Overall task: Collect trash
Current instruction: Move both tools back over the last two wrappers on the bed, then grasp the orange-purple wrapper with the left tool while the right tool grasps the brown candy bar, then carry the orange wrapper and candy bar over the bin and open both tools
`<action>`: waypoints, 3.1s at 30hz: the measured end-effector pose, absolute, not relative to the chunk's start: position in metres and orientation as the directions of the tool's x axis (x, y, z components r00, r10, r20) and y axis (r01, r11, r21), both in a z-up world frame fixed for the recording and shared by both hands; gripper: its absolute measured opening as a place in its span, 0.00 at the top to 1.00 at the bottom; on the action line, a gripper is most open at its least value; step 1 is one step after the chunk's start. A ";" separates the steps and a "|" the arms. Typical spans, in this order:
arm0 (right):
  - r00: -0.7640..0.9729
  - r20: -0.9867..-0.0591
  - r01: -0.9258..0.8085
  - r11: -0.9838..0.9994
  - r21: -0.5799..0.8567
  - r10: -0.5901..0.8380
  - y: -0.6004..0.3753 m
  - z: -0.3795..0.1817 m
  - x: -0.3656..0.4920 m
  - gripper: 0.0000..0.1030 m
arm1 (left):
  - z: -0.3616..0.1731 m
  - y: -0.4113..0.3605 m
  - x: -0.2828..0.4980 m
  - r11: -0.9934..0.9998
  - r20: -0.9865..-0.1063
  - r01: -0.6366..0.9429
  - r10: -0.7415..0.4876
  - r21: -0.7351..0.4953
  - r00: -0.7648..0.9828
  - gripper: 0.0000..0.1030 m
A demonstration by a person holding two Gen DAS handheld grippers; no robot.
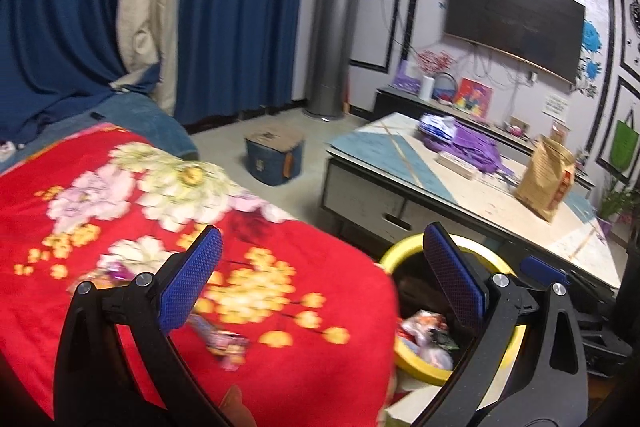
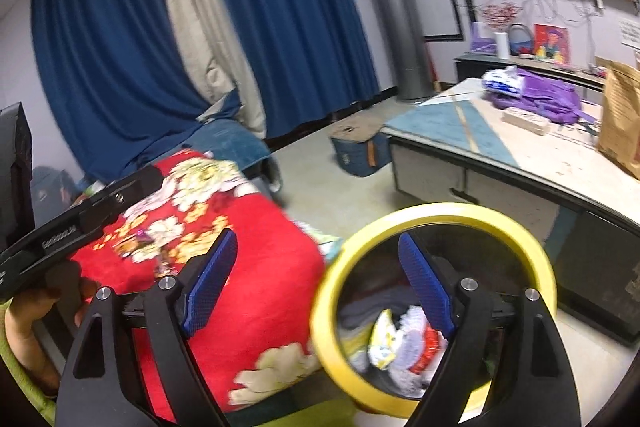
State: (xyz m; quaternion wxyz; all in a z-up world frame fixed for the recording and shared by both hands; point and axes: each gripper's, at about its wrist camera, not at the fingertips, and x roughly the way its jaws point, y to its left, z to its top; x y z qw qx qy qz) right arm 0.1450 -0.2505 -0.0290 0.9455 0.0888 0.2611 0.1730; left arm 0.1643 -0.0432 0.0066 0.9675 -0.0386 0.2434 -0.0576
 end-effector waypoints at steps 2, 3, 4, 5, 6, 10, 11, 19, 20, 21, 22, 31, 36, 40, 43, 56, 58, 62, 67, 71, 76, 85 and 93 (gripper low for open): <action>0.790 -0.470 -0.303 0.917 0.258 0.393 -0.239 -0.028 0.147 0.22 | 0.008 -0.031 0.162 0.994 -0.456 0.061 -0.095 -0.090 0.885 0.11; 0.782 -0.475 -0.316 0.913 0.257 0.404 -0.232 -0.028 0.149 0.22 | 0.009 -0.023 0.161 0.996 -0.452 0.040 -0.073 -0.082 0.889 0.11; 0.774 -0.481 -0.327 0.910 0.253 0.412 -0.224 -0.028 0.151 0.22 | 0.009 -0.017 0.160 0.997 -0.448 0.024 -0.056 -0.078 0.892 0.11; 0.766 -0.484 -0.341 0.905 0.253 0.423 -0.217 -0.028 0.152 0.22 | 0.009 -0.009 0.158 0.997 -0.444 0.005 -0.038 -0.075 0.895 0.11; 0.759 -0.486 -0.352 0.901 0.253 0.433 -0.212 -0.028 0.152 0.22 | 0.009 0.000 0.157 0.997 -0.441 -0.014 -0.022 -0.077 0.897 0.11; 0.726 -0.502 -0.401 0.882 0.246 0.470 -0.183 -0.029 0.156 0.22 | 0.009 0.028 0.155 0.994 -0.443 -0.066 0.021 -0.085 0.896 0.11; 0.717 -0.506 -0.412 0.877 0.248 0.480 -0.178 -0.030 0.157 0.22 | 0.009 0.034 0.154 0.993 -0.446 -0.076 0.028 -0.091 0.894 0.11; 0.653 -0.552 -0.491 0.845 0.212 0.518 -0.128 -0.037 0.168 0.22 | 0.002 0.080 0.153 0.979 -0.479 -0.163 0.087 -0.120 0.873 0.11; 0.641 -0.559 -0.500 0.839 0.216 0.526 -0.122 -0.039 0.169 0.22 | -0.001 0.084 0.154 0.979 -0.489 -0.167 0.089 -0.118 0.868 0.11; 0.632 -0.565 -0.507 0.834 0.217 0.531 -0.118 -0.041 0.170 0.22 | -0.004 0.088 0.156 0.979 -0.505 -0.170 0.092 -0.110 0.858 0.11; 0.622 -0.575 -0.513 0.831 0.214 0.532 -0.113 -0.043 0.173 0.22 | -0.006 0.091 0.156 0.979 -0.510 -0.177 0.100 -0.105 0.854 0.10; 0.542 -0.644 -0.598 0.786 0.156 0.540 -0.061 -0.066 0.185 0.22 | -0.033 0.131 0.164 0.959 -0.588 -0.224 0.080 -0.176 0.805 0.11; 0.505 -0.679 -0.612 0.776 0.153 0.533 -0.040 -0.080 0.198 0.30 | -0.048 0.139 0.171 0.951 -0.627 -0.220 0.037 -0.218 0.778 0.23; 0.496 -0.695 -0.613 0.777 0.145 0.521 -0.033 -0.090 0.200 0.48 | -0.059 0.145 0.175 0.943 -0.650 -0.225 0.011 -0.247 0.760 0.31; 0.512 -0.685 -0.604 0.784 0.143 0.519 -0.036 -0.091 0.196 0.64 | -0.066 0.149 0.178 0.934 -0.676 -0.239 -0.005 -0.267 0.737 0.41; 0.498 -0.666 -0.595 0.777 0.203 0.555 -0.054 -0.086 0.180 0.72 | -0.070 0.135 0.178 0.951 -0.699 -0.173 -0.058 -0.256 0.713 0.96; 0.501 -0.660 -0.591 0.779 0.212 0.560 -0.058 -0.084 0.178 0.72 | -0.065 0.127 0.175 0.958 -0.684 -0.151 -0.058 -0.242 0.727 0.96; 0.516 -0.642 -0.573 0.786 0.233 0.567 -0.069 -0.076 0.176 0.72 | -0.052 0.111 0.168 0.967 -0.650 -0.111 -0.068 -0.231 0.757 0.96; 0.558 -0.607 -0.543 0.802 0.248 0.565 -0.091 -0.061 0.177 0.72 | -0.040 0.089 0.163 0.973 -0.618 -0.057 -0.096 -0.223 0.780 0.96; 0.593 -0.578 -0.512 0.817 0.265 0.560 -0.112 -0.050 0.177 0.72 | -0.032 0.074 0.160 0.972 -0.597 -0.018 -0.130 -0.236 0.792 0.96; 0.631 -0.549 -0.483 0.831 0.276 0.549 -0.132 -0.037 0.179 0.72 | -0.021 0.054 0.156 0.970 -0.572 0.040 -0.173 -0.238 0.802 0.96; 0.678 -0.522 -0.436 0.855 0.281 0.517 -0.165 -0.025 0.174 0.72 | -0.007 0.025 0.148 0.964 -0.542 0.122 -0.235 -0.236 0.807 0.96; 0.716 -0.514 -0.380 0.881 0.280 0.472 -0.198 -0.022 0.172 0.72 | -0.003 -0.004 0.144 0.956 -0.530 0.189 -0.282 -0.224 0.800 0.96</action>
